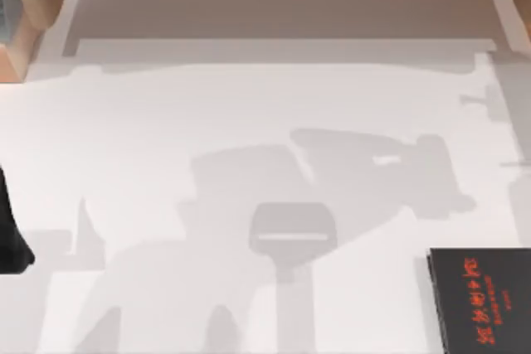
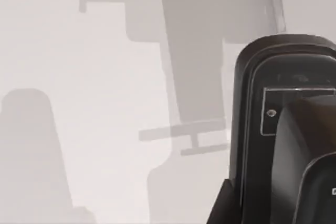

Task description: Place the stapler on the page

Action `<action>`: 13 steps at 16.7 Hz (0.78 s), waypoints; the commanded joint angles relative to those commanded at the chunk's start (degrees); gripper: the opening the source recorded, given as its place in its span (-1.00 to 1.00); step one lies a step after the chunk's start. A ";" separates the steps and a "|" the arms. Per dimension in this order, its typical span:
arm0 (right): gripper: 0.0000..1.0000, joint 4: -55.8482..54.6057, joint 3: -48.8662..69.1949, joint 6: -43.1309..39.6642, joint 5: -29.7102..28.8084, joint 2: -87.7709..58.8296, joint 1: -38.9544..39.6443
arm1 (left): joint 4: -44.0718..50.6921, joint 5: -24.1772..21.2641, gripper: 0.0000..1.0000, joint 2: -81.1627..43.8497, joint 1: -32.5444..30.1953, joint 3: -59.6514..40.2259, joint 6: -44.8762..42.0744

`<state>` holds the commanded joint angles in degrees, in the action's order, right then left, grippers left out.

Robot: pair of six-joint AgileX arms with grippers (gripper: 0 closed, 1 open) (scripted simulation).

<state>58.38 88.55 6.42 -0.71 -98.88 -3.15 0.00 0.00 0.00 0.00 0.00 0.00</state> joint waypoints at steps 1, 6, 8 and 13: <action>-1.00 -0.48 -3.60 0.94 -0.09 2.25 1.70 | 0.00 0.00 1.00 0.00 0.00 0.00 0.00; -1.00 -2.52 -21.02 5.22 -0.53 11.92 9.92 | 0.00 0.00 1.00 0.00 0.00 0.00 0.00; -1.00 -3.19 -27.21 6.65 -0.68 15.04 12.83 | 0.00 0.00 1.00 0.00 0.00 0.00 0.00; -1.00 -4.19 -38.68 9.19 -0.92 20.44 18.19 | 0.00 0.00 1.00 0.00 0.00 0.00 0.00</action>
<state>54.19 49.87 15.61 -1.64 -78.45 15.04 0.00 0.00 0.00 0.00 0.00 0.00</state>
